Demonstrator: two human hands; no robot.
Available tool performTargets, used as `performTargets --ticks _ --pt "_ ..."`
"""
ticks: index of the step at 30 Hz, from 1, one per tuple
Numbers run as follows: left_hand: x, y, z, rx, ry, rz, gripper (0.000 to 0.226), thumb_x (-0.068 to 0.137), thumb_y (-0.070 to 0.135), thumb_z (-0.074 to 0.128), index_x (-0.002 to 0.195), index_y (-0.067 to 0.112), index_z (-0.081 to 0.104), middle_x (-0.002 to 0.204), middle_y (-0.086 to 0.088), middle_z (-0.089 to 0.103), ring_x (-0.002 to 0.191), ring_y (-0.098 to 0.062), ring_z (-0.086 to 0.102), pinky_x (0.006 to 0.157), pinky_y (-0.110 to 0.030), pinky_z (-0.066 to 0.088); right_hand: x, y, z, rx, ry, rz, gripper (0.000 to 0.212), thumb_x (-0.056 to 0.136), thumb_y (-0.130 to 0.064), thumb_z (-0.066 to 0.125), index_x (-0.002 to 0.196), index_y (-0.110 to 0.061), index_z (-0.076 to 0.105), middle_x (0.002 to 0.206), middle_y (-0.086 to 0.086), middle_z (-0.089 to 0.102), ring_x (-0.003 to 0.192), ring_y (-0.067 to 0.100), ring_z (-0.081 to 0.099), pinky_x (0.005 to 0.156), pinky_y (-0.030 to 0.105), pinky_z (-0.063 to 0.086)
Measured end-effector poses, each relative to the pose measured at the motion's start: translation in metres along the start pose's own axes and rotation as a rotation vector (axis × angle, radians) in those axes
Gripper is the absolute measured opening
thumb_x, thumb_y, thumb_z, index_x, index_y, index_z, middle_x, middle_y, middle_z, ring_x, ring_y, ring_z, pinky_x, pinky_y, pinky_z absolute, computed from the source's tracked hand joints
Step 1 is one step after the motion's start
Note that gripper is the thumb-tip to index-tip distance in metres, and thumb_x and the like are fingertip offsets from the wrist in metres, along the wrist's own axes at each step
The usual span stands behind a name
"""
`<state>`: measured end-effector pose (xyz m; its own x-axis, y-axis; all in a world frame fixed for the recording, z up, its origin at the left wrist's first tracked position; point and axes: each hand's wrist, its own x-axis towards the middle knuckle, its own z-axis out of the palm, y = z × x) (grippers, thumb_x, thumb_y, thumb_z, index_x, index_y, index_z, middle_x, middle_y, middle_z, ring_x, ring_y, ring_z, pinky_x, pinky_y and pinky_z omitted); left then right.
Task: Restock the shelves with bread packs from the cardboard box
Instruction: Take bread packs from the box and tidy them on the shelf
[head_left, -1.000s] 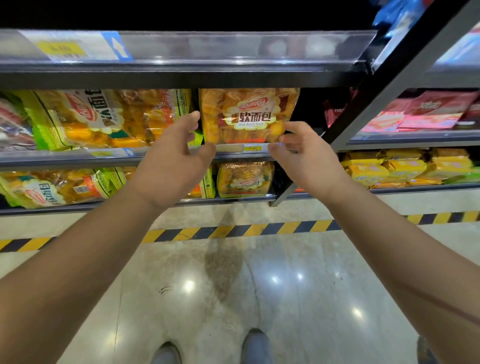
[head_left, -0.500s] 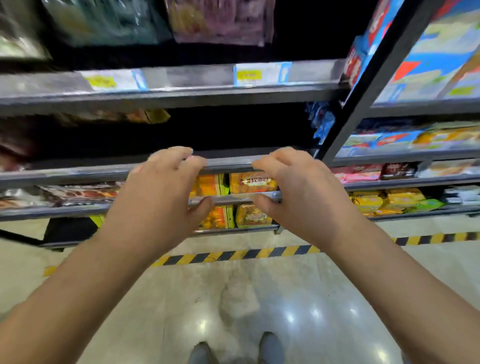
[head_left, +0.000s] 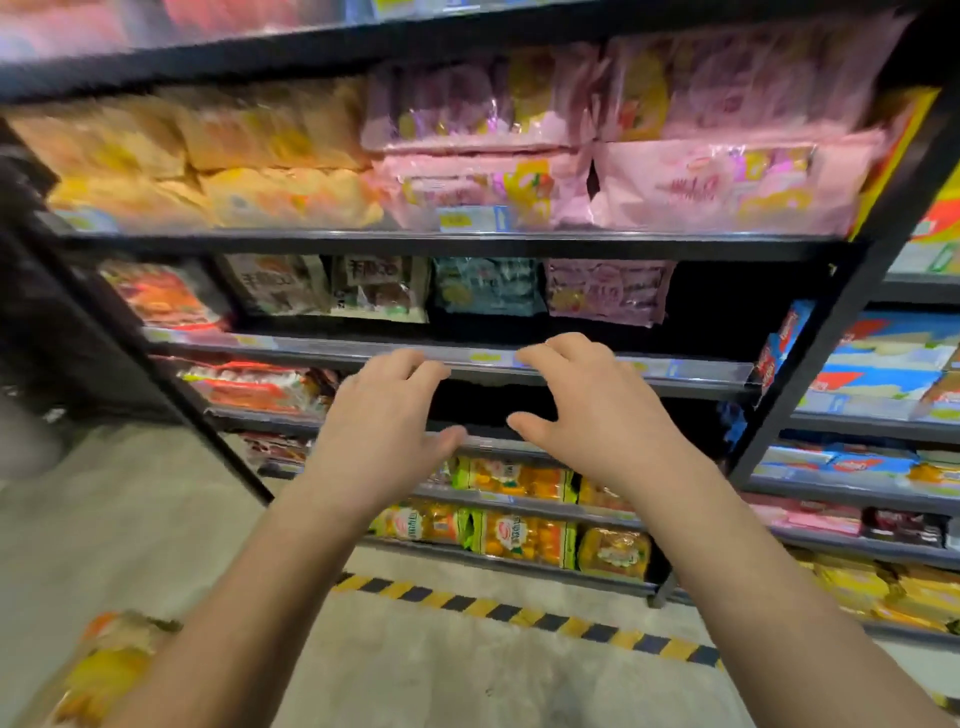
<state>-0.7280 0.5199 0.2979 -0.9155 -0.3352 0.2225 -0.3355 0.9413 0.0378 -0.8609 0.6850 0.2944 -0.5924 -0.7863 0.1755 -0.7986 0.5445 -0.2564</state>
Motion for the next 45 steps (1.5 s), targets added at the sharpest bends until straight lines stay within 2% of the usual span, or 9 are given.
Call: performTargets --ticks 4,9,17,23,30,36,45 --pt "-0.034 -0.019 -0.023 0.029 0.02 -0.186 0.063 0.088 0.051 0.067 0.143 0.023 0.053 0.144 0.001 0.052 0.134 -0.022 0.046 0.108 -0.043 0.045 0.012 -0.035 -0.002 0.045 -0.045 -0.132 0.067 0.097 -0.053 0.061 0.154 -0.028 0.037 0.155 -0.001 0.039 0.139 0.023 0.041 0.11 0.04 0.042" --pt "-0.095 -0.043 -0.039 0.093 0.002 -0.438 0.06 0.088 0.053 0.066 0.139 0.024 0.054 0.143 0.001 0.05 0.134 -0.024 0.045 0.106 -0.042 0.044 0.023 -0.088 0.016 0.105 -0.104 -0.287 0.062 0.096 -0.05 0.062 0.151 -0.031 0.04 0.148 -0.001 0.044 0.133 0.025 0.047 0.1 0.041 0.046" --pt "-0.212 -0.088 -0.057 0.099 -0.026 -0.805 0.062 0.089 0.053 0.066 0.143 0.026 0.049 0.15 0.0 0.044 0.139 -0.024 0.041 0.112 -0.04 0.039 0.015 -0.2 0.05 0.135 -0.199 -0.593 0.062 0.091 -0.051 0.064 0.148 -0.033 0.044 0.147 0.0 0.046 0.133 0.025 0.046 0.104 0.043 0.046" --pt "-0.312 -0.139 -0.061 0.089 -0.01 -1.028 0.062 0.089 0.054 0.065 0.142 0.028 0.05 0.147 0.002 0.046 0.137 -0.021 0.042 0.111 -0.041 0.041 0.003 -0.296 0.091 0.14 -0.304 -0.772 0.064 0.092 -0.054 0.063 0.149 -0.032 0.043 0.148 -0.003 0.045 0.137 0.022 0.043 0.108 0.042 0.042" --pt "-0.408 -0.229 -0.049 0.03 -0.042 -1.187 0.065 0.091 0.058 0.062 0.148 0.03 0.045 0.153 0.003 0.042 0.142 -0.02 0.038 0.115 -0.04 0.039 0.0 -0.419 0.157 0.104 -0.392 -0.877 0.06 0.095 -0.052 0.059 0.149 -0.031 0.044 0.146 -0.001 0.047 0.135 0.022 0.045 0.106 0.04 0.042" --pt "-0.474 -0.318 -0.038 -0.003 -0.084 -1.227 0.065 0.09 0.059 0.063 0.146 0.031 0.047 0.15 0.005 0.045 0.136 -0.018 0.043 0.11 -0.035 0.042 0.009 -0.521 0.206 0.05 -0.435 -0.873 0.06 0.096 -0.052 0.058 0.15 -0.032 0.042 0.15 -0.002 0.046 0.136 0.022 0.046 0.105 0.04 0.043" --pt "-0.52 -0.426 -0.015 -0.059 -0.135 -1.287 0.065 0.088 0.057 0.066 0.144 0.029 0.049 0.149 0.003 0.046 0.133 -0.017 0.047 0.106 -0.039 0.049 0.041 -0.611 0.284 0.01 -0.506 -0.826 0.057 0.095 -0.047 0.058 0.147 -0.03 0.047 0.145 -0.001 0.049 0.131 0.023 0.05 0.101 0.039 0.045"
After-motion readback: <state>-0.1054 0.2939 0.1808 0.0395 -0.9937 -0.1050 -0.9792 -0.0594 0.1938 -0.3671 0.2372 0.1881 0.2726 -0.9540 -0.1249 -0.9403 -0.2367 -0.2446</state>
